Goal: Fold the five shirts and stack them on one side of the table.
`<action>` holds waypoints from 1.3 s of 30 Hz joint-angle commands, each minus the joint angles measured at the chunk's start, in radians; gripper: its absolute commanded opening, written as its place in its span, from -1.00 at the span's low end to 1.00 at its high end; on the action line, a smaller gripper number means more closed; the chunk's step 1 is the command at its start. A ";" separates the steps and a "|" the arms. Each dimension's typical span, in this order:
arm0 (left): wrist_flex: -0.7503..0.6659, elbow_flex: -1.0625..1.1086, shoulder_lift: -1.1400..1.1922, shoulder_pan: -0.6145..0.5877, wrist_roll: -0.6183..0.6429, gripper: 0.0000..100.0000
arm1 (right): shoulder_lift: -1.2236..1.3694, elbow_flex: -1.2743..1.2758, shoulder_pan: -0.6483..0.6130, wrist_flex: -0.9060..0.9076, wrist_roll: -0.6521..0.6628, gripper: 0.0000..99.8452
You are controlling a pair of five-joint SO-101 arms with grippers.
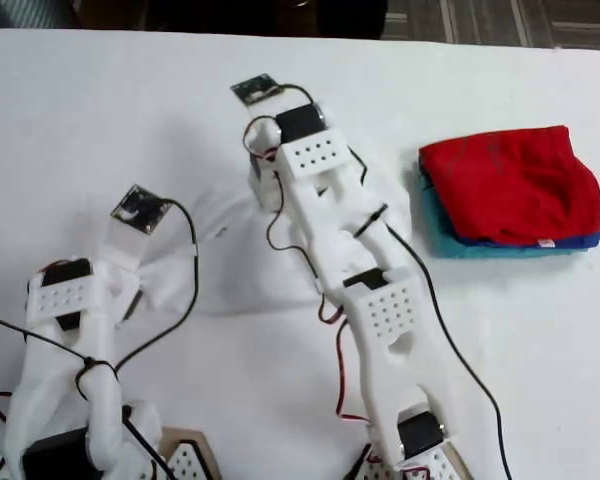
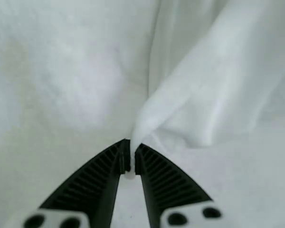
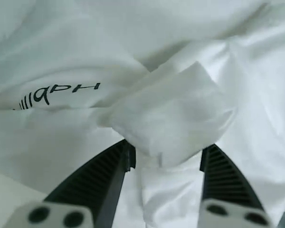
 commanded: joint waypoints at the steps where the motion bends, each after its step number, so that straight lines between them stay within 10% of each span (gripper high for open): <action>1: -0.014 -0.002 -0.026 -0.006 0.006 -0.95 | 0.013 -0.040 0.016 -0.012 -0.006 -0.57; 39: -0.014 -0.005 -0.026 -0.006 0.006 -0.95 | 0.030 -0.103 0.015 0.031 0.002 -0.70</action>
